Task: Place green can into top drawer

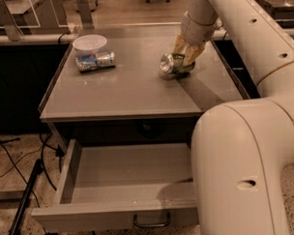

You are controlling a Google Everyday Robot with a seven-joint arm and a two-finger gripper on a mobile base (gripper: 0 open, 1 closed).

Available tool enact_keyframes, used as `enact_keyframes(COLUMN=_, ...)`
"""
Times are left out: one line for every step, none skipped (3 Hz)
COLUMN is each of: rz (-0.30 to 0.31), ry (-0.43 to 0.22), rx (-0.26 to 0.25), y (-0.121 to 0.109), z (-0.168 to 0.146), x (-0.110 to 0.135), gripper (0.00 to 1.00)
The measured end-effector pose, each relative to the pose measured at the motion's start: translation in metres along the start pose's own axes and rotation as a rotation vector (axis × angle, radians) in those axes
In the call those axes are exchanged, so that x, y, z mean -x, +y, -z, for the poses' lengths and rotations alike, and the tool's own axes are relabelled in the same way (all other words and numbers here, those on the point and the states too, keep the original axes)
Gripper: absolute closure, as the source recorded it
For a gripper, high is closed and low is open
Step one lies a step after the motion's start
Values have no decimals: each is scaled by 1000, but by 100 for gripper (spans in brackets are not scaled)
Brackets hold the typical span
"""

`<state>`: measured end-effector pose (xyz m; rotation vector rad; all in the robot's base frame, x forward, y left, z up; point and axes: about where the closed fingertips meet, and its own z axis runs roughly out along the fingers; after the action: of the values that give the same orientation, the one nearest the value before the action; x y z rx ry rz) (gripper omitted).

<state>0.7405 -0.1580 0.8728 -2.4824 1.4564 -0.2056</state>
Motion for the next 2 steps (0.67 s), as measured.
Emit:
enact_keyframes(rz=40, ry=-83, rx=-3, y=8, z=2, x=22, gripper=100)
enact_keyframes(rz=38, ry=-75, rx=-22, y=2, z=-2, x=21, gripper=100)
